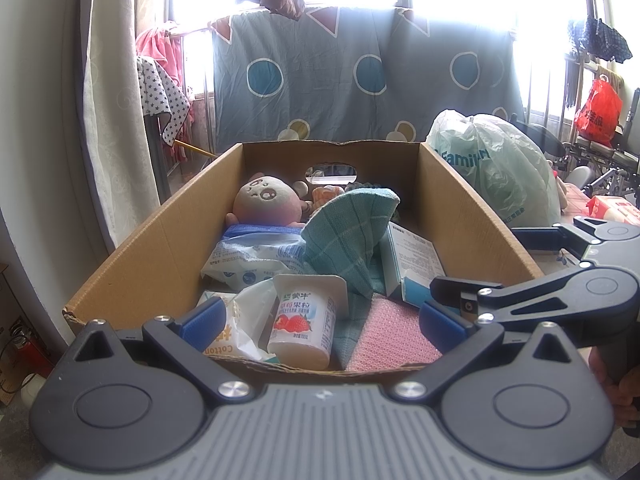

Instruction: Organize soft objects

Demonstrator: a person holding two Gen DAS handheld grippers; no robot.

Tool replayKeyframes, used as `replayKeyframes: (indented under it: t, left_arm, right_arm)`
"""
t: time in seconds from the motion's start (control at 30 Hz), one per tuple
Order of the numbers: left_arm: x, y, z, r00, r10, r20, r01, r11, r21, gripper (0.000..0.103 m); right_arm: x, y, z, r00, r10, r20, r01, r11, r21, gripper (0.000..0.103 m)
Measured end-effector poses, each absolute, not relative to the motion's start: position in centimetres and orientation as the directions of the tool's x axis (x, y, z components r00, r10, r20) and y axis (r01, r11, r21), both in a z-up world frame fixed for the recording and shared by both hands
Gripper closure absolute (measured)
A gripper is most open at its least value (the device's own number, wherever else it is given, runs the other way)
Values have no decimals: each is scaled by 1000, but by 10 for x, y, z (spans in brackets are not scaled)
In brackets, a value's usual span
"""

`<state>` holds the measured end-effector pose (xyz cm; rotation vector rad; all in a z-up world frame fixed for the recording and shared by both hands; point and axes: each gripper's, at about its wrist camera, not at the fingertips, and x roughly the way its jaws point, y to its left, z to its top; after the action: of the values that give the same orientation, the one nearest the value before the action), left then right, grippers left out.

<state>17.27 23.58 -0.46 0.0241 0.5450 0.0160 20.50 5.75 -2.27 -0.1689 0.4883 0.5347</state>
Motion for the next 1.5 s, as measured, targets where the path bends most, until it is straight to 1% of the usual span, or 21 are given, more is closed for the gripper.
replayKeyframes:
  t: [1.2,1.5]
  left_arm:
    - [173,236,-5,854,21,-520,-6,1000,29,0]
    - [177,236,-3,842,19,-540,-2,999,33,0]
  right_arm:
    - [205,57,-24,749,446,-491,-525,850,-29,1]
    - [205,56,-24,750,444,-489,-523,852,-28,1]
